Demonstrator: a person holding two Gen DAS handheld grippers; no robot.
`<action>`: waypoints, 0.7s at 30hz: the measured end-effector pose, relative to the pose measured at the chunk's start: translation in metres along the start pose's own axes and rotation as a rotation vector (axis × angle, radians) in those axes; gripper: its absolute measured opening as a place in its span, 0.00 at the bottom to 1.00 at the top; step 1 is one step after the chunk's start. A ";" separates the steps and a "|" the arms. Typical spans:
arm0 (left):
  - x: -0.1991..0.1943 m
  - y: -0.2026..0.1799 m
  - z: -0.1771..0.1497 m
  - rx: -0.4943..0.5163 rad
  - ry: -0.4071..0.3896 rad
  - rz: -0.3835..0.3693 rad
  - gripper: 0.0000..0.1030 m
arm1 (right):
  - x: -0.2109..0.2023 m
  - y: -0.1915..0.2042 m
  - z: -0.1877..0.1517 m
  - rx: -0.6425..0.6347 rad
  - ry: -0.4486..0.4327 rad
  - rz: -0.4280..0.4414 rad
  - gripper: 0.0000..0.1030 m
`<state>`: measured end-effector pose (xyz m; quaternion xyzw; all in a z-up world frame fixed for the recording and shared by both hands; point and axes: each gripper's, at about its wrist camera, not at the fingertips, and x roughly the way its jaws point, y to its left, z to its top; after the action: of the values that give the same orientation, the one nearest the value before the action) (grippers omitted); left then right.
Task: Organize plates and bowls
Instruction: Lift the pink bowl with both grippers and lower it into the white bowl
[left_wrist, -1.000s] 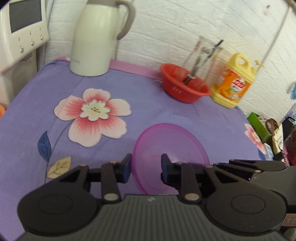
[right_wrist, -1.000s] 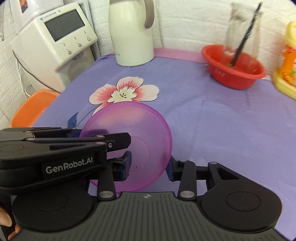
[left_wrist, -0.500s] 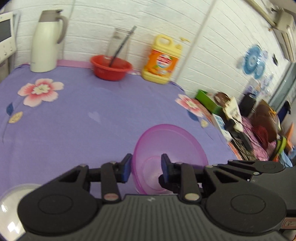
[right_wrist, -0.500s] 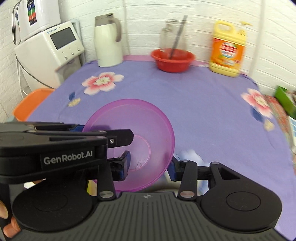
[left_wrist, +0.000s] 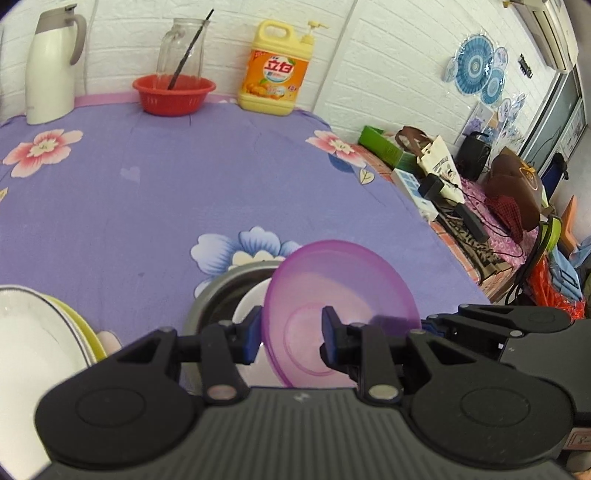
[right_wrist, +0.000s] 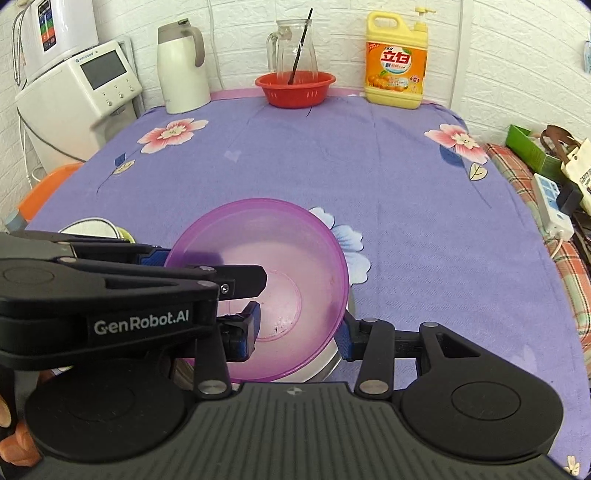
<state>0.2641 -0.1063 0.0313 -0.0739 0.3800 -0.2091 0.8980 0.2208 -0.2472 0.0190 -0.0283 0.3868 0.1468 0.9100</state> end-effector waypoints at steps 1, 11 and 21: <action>0.001 0.001 -0.001 0.004 0.003 0.006 0.25 | 0.000 -0.001 -0.002 0.001 0.000 0.008 0.73; -0.010 0.000 0.000 0.051 -0.051 0.027 0.65 | -0.008 -0.014 -0.003 0.050 -0.036 0.039 0.72; -0.056 0.024 0.004 -0.031 -0.203 -0.009 0.79 | -0.038 -0.028 -0.024 0.174 -0.223 -0.004 1.00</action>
<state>0.2394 -0.0609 0.0636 -0.1104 0.2898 -0.1985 0.9297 0.1877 -0.2875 0.0273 0.0665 0.2944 0.1128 0.9467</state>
